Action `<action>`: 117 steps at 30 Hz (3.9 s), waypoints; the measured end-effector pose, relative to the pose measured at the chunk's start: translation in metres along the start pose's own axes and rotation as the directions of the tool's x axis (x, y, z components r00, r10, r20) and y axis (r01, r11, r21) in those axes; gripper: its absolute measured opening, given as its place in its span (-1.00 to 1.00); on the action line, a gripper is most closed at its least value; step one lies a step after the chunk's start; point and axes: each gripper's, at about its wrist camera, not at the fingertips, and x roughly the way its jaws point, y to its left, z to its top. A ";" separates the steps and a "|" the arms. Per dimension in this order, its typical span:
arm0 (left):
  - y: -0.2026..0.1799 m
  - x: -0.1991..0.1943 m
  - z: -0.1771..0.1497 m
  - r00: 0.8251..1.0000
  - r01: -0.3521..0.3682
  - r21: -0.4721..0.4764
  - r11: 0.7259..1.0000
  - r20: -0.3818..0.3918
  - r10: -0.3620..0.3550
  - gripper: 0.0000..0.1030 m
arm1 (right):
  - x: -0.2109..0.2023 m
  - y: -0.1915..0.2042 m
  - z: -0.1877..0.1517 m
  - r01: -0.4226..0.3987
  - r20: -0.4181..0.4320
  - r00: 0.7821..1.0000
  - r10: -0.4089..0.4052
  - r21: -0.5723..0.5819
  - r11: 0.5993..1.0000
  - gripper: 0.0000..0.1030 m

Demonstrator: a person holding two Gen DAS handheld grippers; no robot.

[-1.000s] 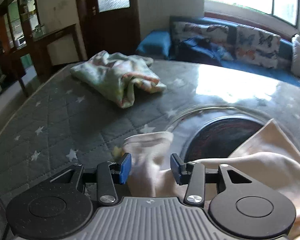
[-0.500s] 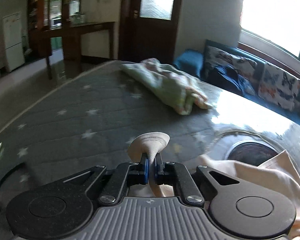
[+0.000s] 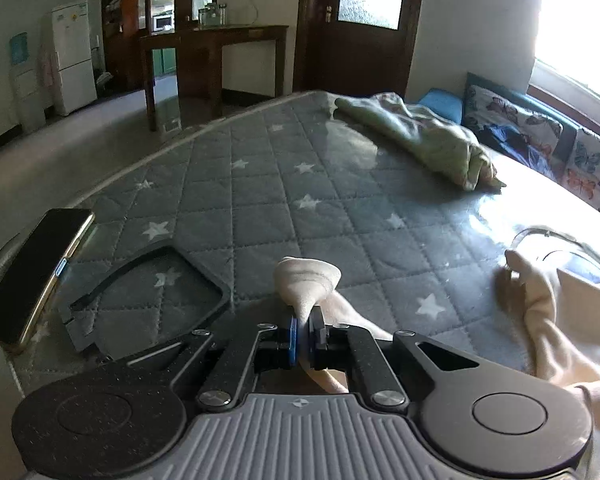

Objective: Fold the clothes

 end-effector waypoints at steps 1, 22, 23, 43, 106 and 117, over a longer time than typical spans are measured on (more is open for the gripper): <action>-0.001 0.001 -0.001 1.000 0.003 0.011 1.000 -0.007 -0.003 -0.84 | -0.003 0.000 -0.001 -0.001 -0.001 1.000 0.001 -0.001 1.000 0.24; -0.075 -0.089 -0.042 0.945 0.311 0.322 0.894 -0.003 -0.328 -0.35 | 0.027 0.002 0.031 0.107 0.071 0.992 -0.102 -0.083 0.991 -0.77; -0.085 -0.093 -0.047 0.935 0.339 0.344 0.876 -0.016 -0.355 -0.35 | 0.024 -0.001 0.030 0.118 0.082 0.990 -0.112 -0.073 0.990 -0.84; -0.177 -0.098 -0.114 0.845 0.500 0.609 0.616 -0.188 -0.501 -0.23 | -0.043 -0.063 -0.008 0.166 0.129 0.975 -0.181 0.118 0.979 -0.60; -0.095 -0.127 -0.112 0.791 0.559 0.629 0.540 -0.210 -0.574 -0.45 | -0.040 0.148 -0.012 -0.532 -0.159 0.830 0.535 -0.512 0.674 -0.80; -0.122 -0.056 -0.003 0.914 0.383 0.468 0.797 -0.070 -0.399 -0.37 | -0.012 0.100 0.080 -0.361 0.033 0.915 0.403 -0.380 0.852 -0.62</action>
